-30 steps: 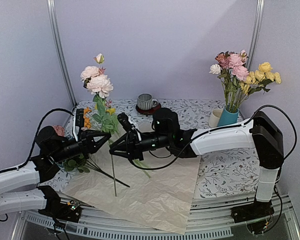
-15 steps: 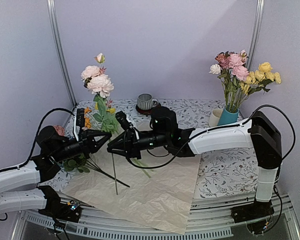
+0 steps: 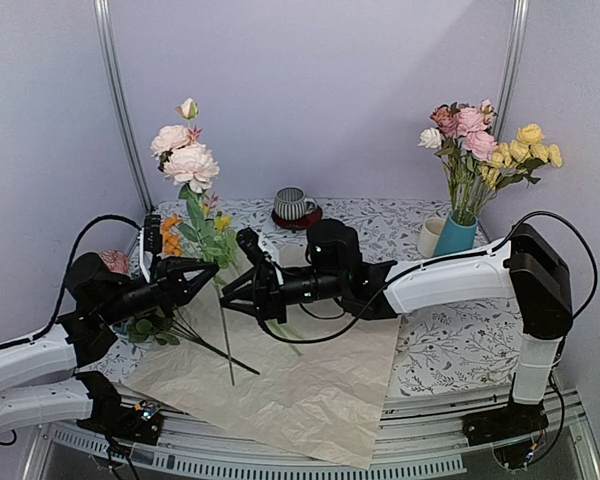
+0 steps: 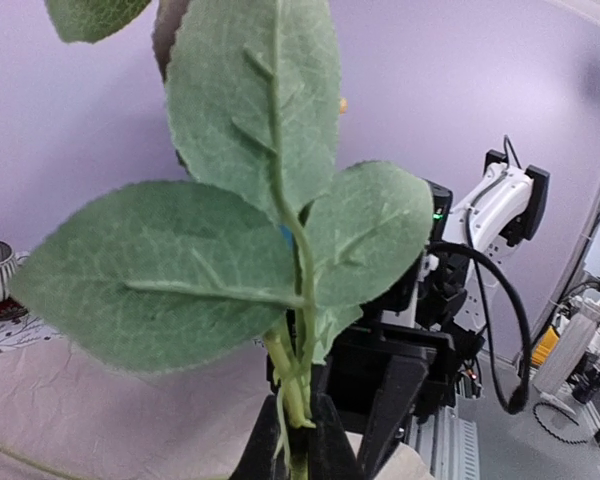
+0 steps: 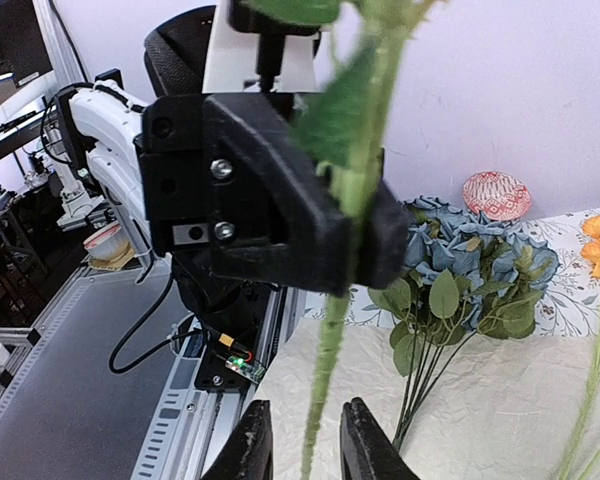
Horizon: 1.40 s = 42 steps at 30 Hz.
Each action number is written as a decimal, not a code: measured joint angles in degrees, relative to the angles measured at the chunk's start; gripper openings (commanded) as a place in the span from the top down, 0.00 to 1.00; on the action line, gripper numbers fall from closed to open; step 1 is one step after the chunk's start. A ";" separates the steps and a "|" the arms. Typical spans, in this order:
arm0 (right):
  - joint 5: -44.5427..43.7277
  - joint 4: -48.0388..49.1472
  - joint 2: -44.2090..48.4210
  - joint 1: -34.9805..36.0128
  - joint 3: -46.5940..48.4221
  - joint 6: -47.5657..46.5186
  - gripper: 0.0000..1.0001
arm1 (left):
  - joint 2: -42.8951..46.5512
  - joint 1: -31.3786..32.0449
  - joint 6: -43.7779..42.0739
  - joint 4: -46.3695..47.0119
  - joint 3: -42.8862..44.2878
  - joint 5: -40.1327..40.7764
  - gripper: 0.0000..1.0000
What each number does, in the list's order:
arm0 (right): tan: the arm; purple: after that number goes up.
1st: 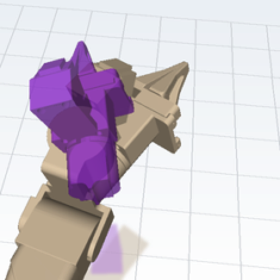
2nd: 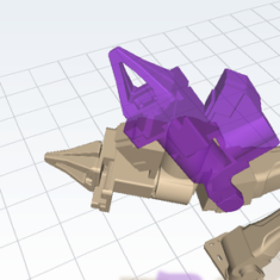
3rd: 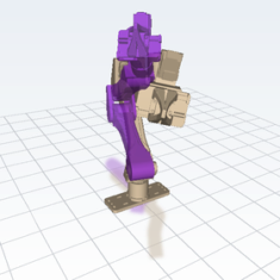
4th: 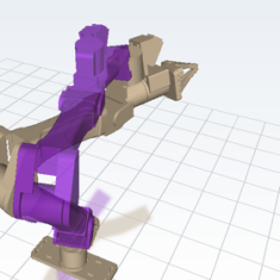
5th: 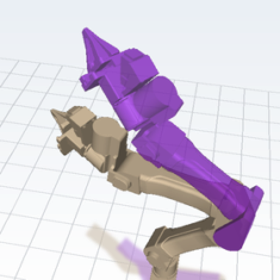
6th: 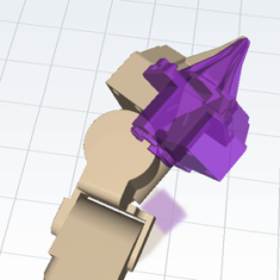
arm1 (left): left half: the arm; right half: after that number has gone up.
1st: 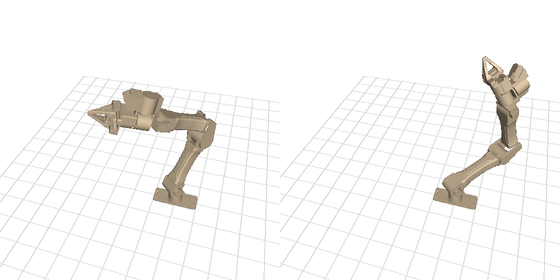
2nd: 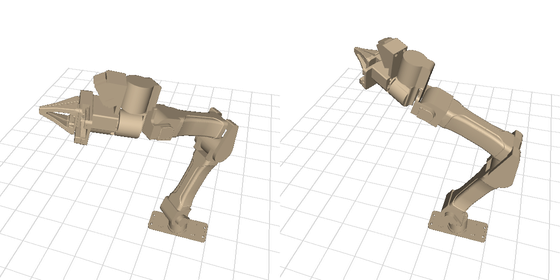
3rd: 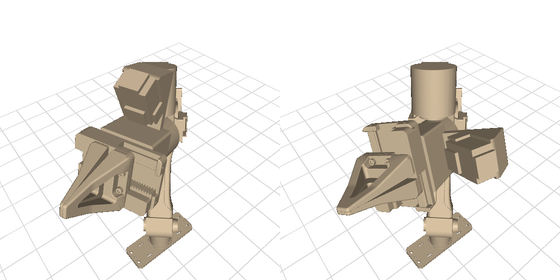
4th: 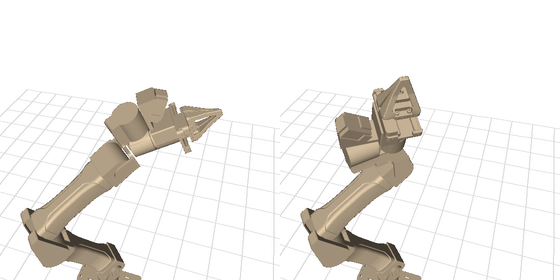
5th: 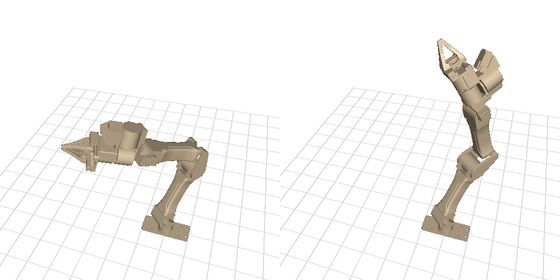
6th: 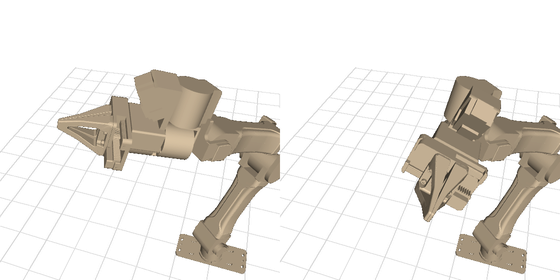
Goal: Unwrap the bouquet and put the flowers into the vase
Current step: Pass from the left arm to the right
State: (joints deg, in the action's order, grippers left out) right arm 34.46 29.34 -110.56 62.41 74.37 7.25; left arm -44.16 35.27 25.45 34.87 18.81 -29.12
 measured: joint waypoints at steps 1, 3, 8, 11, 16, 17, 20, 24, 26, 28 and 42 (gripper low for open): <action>-0.33 0.00 0.02 0.00 0.00 -0.11 0.72 | 0.37 0.02 -0.02 0.04 0.00 -0.31 1.00; -0.59 0.00 0.02 0.00 -0.02 -0.52 0.72 | 0.79 0.11 -0.17 0.44 0.00 -1.40 0.99; -0.44 0.11 0.02 0.00 -0.09 -0.70 0.72 | 1.09 0.37 -0.39 1.51 -0.02 -3.48 0.99; 0.87 0.48 0.02 0.00 -0.09 -0.68 0.72 | 1.01 0.46 -0.42 1.75 -0.02 -3.72 0.99; 2.36 0.72 0.02 0.00 -0.09 -0.70 0.72 | -0.07 0.61 -0.52 2.08 -0.02 -3.85 0.99; 2.49 0.74 0.02 0.00 -0.09 -0.68 0.74 | -0.39 0.63 -0.59 2.14 -0.02 -3.87 0.99; 2.54 0.74 0.02 0.00 -0.07 -0.63 0.80 | -1.40 0.76 -0.59 2.25 -0.02 -4.07 0.99; 2.43 0.76 0.02 0.00 0.31 -0.48 0.90 | -2.16 1.07 -0.63 2.54 -0.02 -4.50 0.99; 2.32 0.92 0.02 0.00 0.55 -0.39 0.91 | -2.21 1.18 -0.68 2.60 -0.02 -4.66 0.99; 2.29 0.90 0.02 0.00 0.70 -0.15 0.91 | -2.21 1.22 -0.87 2.91 -0.02 -4.70 0.98; -1.33 0.59 0.17 -0.33 0.63 0.70 0.98 | -3.74 2.12 -2.78 4.09 -0.02 -5.16 0.25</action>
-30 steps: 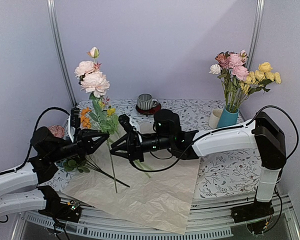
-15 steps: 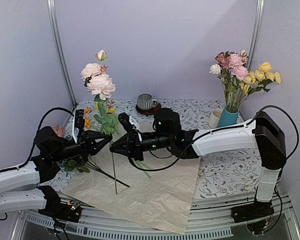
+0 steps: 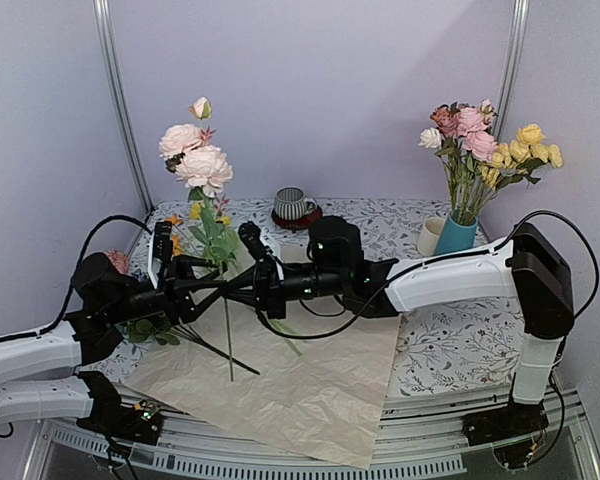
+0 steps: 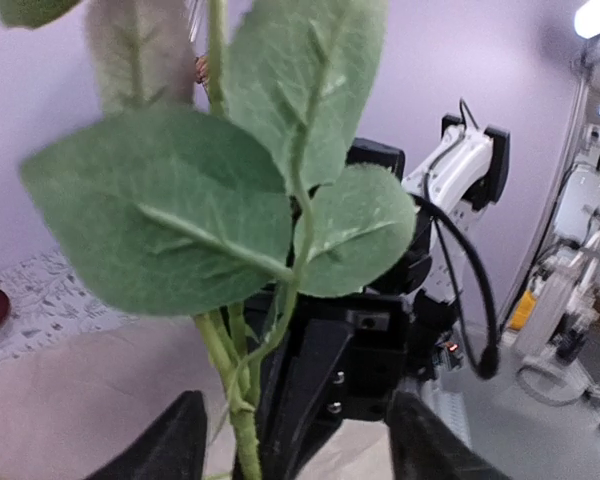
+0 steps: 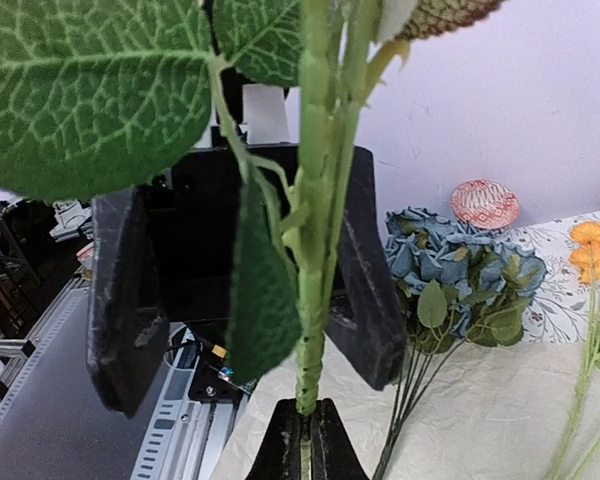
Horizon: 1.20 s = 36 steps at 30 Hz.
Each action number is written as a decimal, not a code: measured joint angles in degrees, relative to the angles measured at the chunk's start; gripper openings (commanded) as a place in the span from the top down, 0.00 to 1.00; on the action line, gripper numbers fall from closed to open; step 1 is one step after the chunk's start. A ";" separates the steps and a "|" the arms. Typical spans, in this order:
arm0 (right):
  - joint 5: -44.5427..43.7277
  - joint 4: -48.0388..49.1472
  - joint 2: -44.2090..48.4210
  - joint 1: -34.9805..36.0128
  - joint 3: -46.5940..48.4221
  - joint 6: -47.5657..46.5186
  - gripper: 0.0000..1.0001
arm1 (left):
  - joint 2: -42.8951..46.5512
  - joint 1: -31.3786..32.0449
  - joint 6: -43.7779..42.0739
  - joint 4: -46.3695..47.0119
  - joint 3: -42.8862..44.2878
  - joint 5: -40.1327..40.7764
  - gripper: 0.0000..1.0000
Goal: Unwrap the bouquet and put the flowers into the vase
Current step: Pass from the left arm to the right, then place the fake flower in the vase.
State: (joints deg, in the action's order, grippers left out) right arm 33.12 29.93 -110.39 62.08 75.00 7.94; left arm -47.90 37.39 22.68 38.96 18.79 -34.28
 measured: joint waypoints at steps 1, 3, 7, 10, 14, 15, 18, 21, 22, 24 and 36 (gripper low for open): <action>-1.14 0.00 0.44 -0.20 -0.59 0.04 0.98 | 0.09 0.07 -0.33 -0.13 0.00 0.22 0.21; -2.99 -0.04 2.23 -0.90 -3.10 0.13 0.98 | 0.57 0.17 -0.22 -0.55 -0.07 0.61 0.16; -6.40 -0.42 8.04 -4.17 -9.68 0.15 0.98 | 1.81 0.22 -0.44 -0.83 -0.11 2.10 0.02; -9.33 -1.22 13.18 -7.02 -13.75 -0.31 0.98 | 1.86 0.26 -0.46 -1.14 -0.11 3.28 0.02; -14.67 -3.76 19.54 -9.57 -17.00 -2.12 0.98 | 1.42 0.26 -0.44 -1.77 -0.11 4.13 0.02; -16.44 -4.57 21.11 -9.94 -17.55 -2.75 0.98 | 1.27 0.26 -0.44 -1.92 -0.09 4.20 0.02; -22.29 -6.82 25.70 -10.75 -19.74 -4.24 0.98 | 1.05 0.26 -0.44 -2.29 -0.11 4.48 0.02; -28.41 -9.16 30.60 -11.41 -22.47 -5.46 0.98 | 0.98 0.26 -0.46 -2.43 -0.09 4.79 0.02; -30.62 -9.92 32.35 -11.67 -23.34 -6.10 0.98 | 0.98 0.26 -0.44 -2.40 -0.11 4.83 0.02; -34.56 -11.98 35.36 -12.31 -24.24 -7.45 0.98 | 0.76 0.26 -0.46 -2.38 -0.09 4.81 0.02; -49.57 -24.65 47.87 -18.88 -21.51 -12.83 0.98 | -1.36 0.28 -0.42 -1.88 -0.11 4.52 0.02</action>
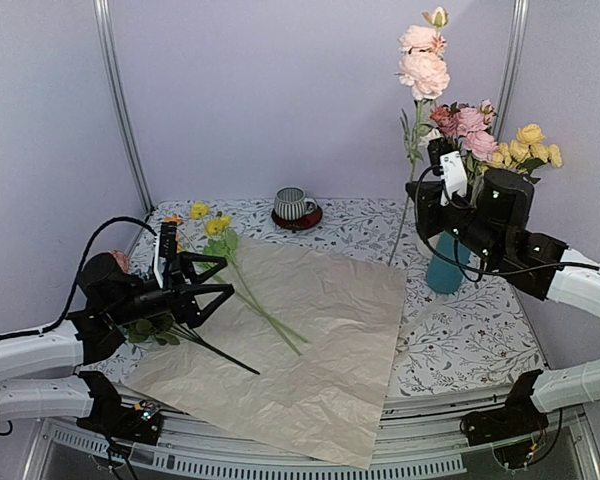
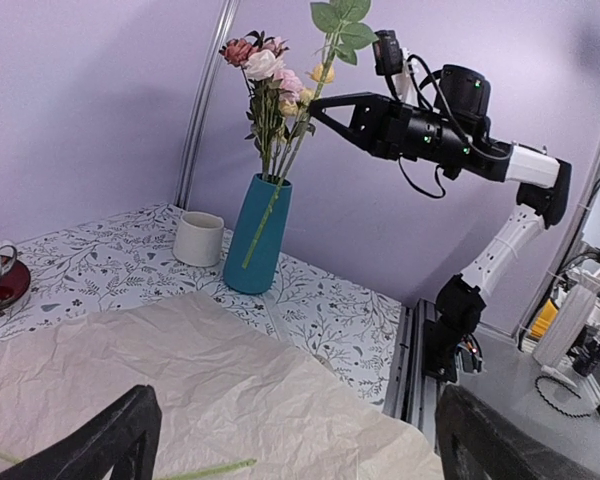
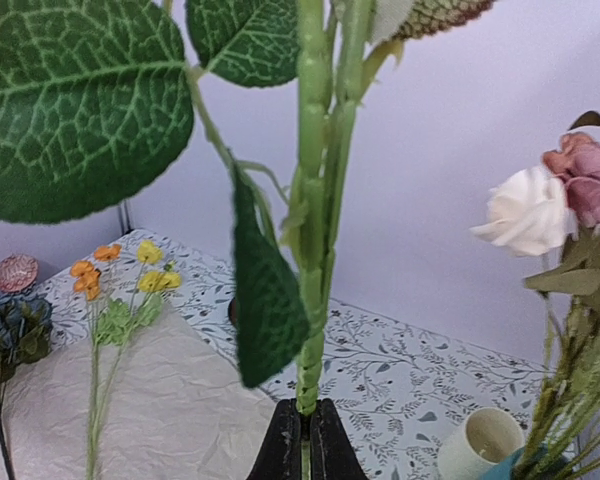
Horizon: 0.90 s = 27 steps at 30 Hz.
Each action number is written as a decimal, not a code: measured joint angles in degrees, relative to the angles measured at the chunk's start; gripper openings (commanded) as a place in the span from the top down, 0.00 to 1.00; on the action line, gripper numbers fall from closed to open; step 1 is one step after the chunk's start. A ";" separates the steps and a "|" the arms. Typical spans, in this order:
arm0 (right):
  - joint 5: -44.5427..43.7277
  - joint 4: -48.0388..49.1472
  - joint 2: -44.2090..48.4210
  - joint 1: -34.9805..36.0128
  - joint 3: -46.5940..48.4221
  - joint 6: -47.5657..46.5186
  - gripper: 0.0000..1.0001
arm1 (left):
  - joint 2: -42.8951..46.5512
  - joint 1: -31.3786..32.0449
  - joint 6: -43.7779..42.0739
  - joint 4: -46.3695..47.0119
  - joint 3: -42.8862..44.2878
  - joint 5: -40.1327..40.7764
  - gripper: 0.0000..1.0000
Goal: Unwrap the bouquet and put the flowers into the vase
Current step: Place the fake flower in the vase.
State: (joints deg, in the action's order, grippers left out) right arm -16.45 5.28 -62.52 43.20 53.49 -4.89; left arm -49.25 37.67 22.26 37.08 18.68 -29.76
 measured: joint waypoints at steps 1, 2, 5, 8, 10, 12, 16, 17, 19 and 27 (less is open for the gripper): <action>-0.52 -0.74 0.72 -0.59 0.39 -0.09 0.99 | 0.00 0.00 0.00 0.00 0.00 0.02 0.02; -1.16 -1.68 1.64 -1.44 0.85 -0.13 0.98 | 0.04 0.00 -0.02 0.02 0.00 0.02 0.02; -2.56 -3.28 3.63 -2.82 1.73 -0.11 0.98 | 0.11 0.00 -0.02 0.35 -0.26 0.02 0.02; -4.28 -4.79 5.35 -3.52 2.05 -0.11 0.99 | 0.11 0.00 -0.02 0.63 -0.79 0.00 0.02; -5.27 -5.46 6.40 -3.96 2.08 -0.07 0.99 | 0.02 0.00 0.00 0.83 -0.90 -0.09 0.02; -6.08 -6.08 7.26 -4.70 2.08 0.00 0.99 | -0.20 0.00 0.00 1.42 -0.90 -0.31 0.02; -7.48 -6.97 8.66 -7.72 2.54 -0.02 0.99 | -1.07 0.00 0.02 2.62 -0.92 -0.90 0.02; -7.56 -6.95 8.87 -8.61 2.86 -0.02 0.99 | -1.36 0.00 0.04 2.99 -0.94 -1.07 0.02; -7.67 -6.38 9.03 -10.45 3.85 -0.09 0.99 | -1.79 0.00 0.15 3.41 -0.96 -1.53 0.03; -9.66 -5.16 6.01 -14.86 12.83 -2.64 0.99 | -2.19 0.00 0.28 4.22 -1.01 -2.69 0.03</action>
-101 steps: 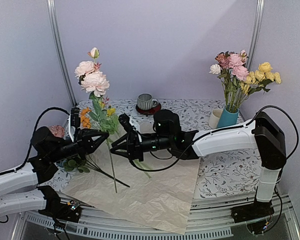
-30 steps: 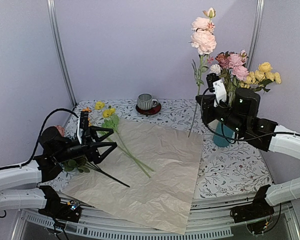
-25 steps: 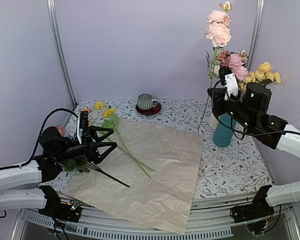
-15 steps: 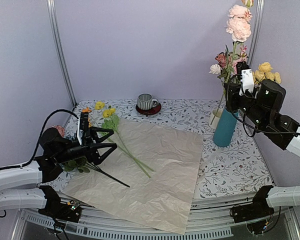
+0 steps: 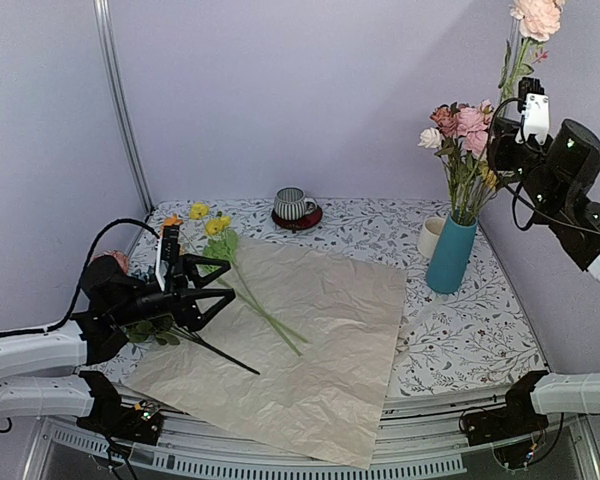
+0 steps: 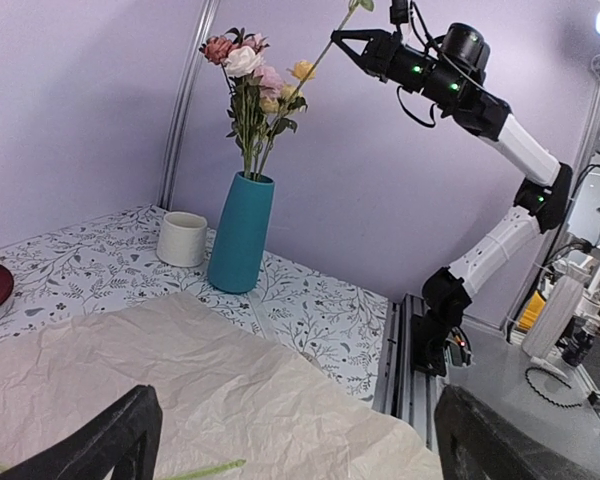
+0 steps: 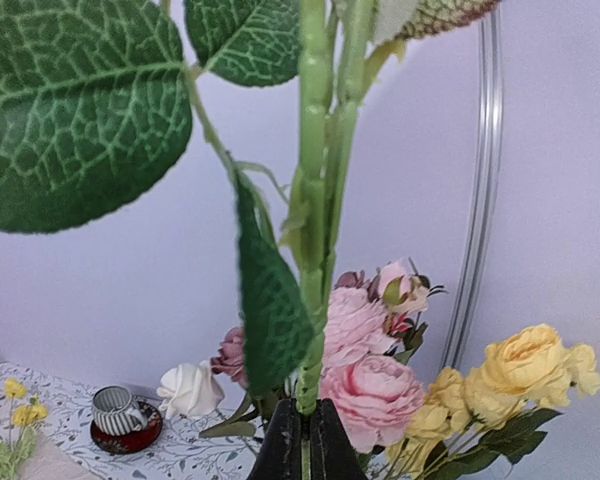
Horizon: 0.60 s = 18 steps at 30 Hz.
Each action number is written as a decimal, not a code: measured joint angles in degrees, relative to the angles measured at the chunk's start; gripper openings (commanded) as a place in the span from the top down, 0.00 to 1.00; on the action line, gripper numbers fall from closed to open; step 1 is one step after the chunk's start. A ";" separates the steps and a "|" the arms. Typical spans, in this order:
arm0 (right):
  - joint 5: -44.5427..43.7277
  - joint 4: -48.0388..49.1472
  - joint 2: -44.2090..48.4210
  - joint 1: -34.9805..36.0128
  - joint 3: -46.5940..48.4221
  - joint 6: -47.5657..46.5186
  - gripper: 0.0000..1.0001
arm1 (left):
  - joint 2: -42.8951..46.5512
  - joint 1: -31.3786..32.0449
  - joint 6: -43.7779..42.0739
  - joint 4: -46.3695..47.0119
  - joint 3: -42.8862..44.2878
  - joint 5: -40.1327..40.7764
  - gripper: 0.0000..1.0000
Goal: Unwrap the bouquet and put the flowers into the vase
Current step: Place the fake flower in the vase.
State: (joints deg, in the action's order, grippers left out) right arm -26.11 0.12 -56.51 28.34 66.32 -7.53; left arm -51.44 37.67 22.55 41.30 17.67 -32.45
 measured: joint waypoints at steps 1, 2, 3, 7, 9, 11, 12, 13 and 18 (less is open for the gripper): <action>-0.26 -0.11 -0.28 -0.59 1.03 -0.42 0.99 | 0.11 0.00 0.00 0.00 -0.04 0.02 0.03; -0.35 -0.24 -0.48 -1.14 1.95 -0.83 0.99 | 0.24 0.00 -0.02 -0.02 -0.11 0.02 0.03; -0.35 -0.39 -0.68 -1.64 2.78 -1.05 0.99 | 0.35 0.00 -0.02 -0.07 -0.15 0.07 0.03; -0.26 -1.62 -1.38 -3.23 5.25 -1.31 0.99 | 1.16 0.00 -0.07 -0.11 -0.37 0.15 0.03; 0.13 -2.27 -1.77 -3.82 5.53 -1.11 0.99 | 1.36 0.02 -0.07 -0.13 -0.39 0.15 0.03; 0.87 -3.26 -2.40 -4.57 5.53 -0.76 0.99 | 1.40 0.02 -0.07 -0.35 -0.39 0.15 0.03; 1.25 -3.80 -2.89 -4.92 5.53 -0.42 0.99 | 1.55 0.02 -0.07 -0.55 -0.39 0.17 0.03; 1.55 -4.44 -3.43 -5.29 5.53 -0.04 0.99 | 1.70 0.04 -0.07 -0.66 -0.39 0.17 0.03; 3.21 -9.18 -6.88 -7.34 6.49 2.34 0.99 | 3.54 0.04 -0.35 -2.67 -0.39 0.83 0.03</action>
State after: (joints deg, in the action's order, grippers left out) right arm -22.90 -9.06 -63.40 20.99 72.82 -5.19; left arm -47.90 37.71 22.20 38.63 17.28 -31.62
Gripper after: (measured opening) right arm 0.022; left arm 0.969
